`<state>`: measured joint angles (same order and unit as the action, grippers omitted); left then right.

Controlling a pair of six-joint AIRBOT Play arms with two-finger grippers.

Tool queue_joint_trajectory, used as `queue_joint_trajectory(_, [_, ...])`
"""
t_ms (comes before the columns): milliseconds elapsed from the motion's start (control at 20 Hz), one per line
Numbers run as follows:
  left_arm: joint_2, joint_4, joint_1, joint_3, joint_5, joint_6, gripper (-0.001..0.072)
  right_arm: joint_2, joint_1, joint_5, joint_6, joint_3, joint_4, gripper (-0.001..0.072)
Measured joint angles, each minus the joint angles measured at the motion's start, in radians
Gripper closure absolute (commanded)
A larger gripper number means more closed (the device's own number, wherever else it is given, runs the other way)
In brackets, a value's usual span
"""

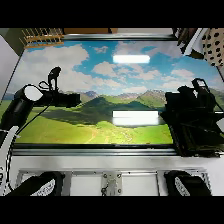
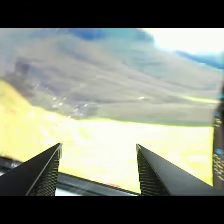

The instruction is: Fold the clothes and pants, and hang the long-sleeved shirts on hangers.

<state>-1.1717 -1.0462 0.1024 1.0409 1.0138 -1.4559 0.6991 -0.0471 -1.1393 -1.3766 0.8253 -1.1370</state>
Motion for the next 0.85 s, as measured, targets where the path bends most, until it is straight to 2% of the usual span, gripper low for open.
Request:
queue_joint_trajectory(100, [0.000, 0.000, 0.000, 0.000, 0.003, 0.000, 0.0701, 0.017, 0.021, 0.005, 0.002, 0.000, 0.005, 0.0653])
queue_joint_trajectory(150, [0.000, 0.000, 0.000, 0.000, 0.003, 0.000, 0.0701, 0.022, 0.027, 0.006, 0.005, 0.000, 0.006, 0.0698])
queue_joint_trajectory(850, [0.000, 0.000, 0.000, 0.000, 0.004, 0.002, 0.0701, 0.033, 0.042, 0.000, 0.000, 0.000, 0.008, 0.0698])
